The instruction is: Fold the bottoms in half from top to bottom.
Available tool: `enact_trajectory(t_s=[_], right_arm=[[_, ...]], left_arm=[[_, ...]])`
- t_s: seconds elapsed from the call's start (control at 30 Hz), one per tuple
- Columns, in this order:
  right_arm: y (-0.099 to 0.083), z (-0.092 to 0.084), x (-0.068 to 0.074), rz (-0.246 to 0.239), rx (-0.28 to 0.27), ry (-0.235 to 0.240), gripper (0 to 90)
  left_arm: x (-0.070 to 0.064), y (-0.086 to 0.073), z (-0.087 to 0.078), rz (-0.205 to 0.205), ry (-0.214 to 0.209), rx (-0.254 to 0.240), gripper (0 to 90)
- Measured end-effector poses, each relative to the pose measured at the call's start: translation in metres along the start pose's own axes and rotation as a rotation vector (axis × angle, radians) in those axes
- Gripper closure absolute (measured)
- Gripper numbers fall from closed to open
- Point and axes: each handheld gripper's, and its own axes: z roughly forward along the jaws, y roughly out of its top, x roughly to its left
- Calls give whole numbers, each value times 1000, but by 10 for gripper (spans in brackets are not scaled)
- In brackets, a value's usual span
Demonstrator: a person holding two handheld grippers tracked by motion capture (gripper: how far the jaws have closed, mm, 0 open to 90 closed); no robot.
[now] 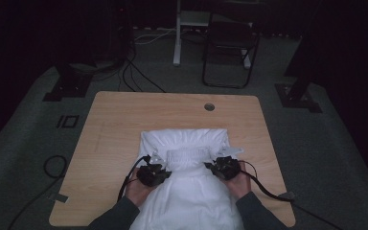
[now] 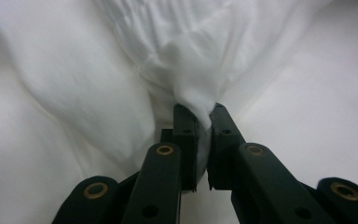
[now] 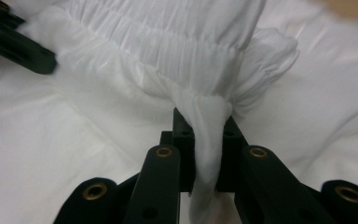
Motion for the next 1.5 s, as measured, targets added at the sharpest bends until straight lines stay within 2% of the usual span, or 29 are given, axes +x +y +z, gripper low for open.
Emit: enact_trajectory(t_s=[0.07,0.1,0.13,0.27,0.33,0.37,0.4,0.43,0.47,0.57,0.67,0.8,0.87,0.97,1.0,1.13,1.23,1.3,1.37,1.5], right_arm=[[-7,7,3,18,18,7,813],[-8,10,5,16,29,-2,810],[-9,13,6,23,33,4,807],[-11,25,5,59,52,31,796],[-12,33,3,69,61,34,796],[-11,38,0,81,59,37,798],[-11,38,0,81,59,37,798],[-8,45,-8,90,36,36,806],[-7,48,-12,97,31,34,809],[4,59,-35,126,20,-3,811],[14,66,-50,125,28,-55,806],[26,75,-60,119,44,-112,802],[31,80,-63,127,48,-131,803],[38,87,-67,154,47,-143,804],[39,88,-68,164,48,-143,804],[43,89,-72,182,55,-123,811],[44,78,-73,187,26,-116,820],[48,64,-72,174,-5,-121,823],[54,46,-69,142,-44,-123,825],[65,0,-57,89,-139,-127,825]], left_arm=[[5,0,4,20,3,-10,841],[8,2,4,25,22,-6,840],[11,6,5,27,45,-2,840],[28,15,10,23,69,-7,840],[33,19,12,19,80,-11,840],[41,27,17,19,103,-7,840],[41,27,17,19,103,-7,840],[46,36,23,16,132,-1,839],[48,41,26,16,144,4,839],[52,55,36,18,167,3,839],[54,63,44,27,182,-10,839],[61,73,53,60,223,-18,838],[65,80,57,82,250,-7,836],[71,89,62,75,277,11,836],[71,89,62,75,277,11,836],[76,90,59,14,242,5,849],[73,88,45,-4,200,-38,854],[69,89,29,-15,166,-90,856],[59,92,8,-24,132,-159,856],[32,92,-32,9,65,-257,856]])
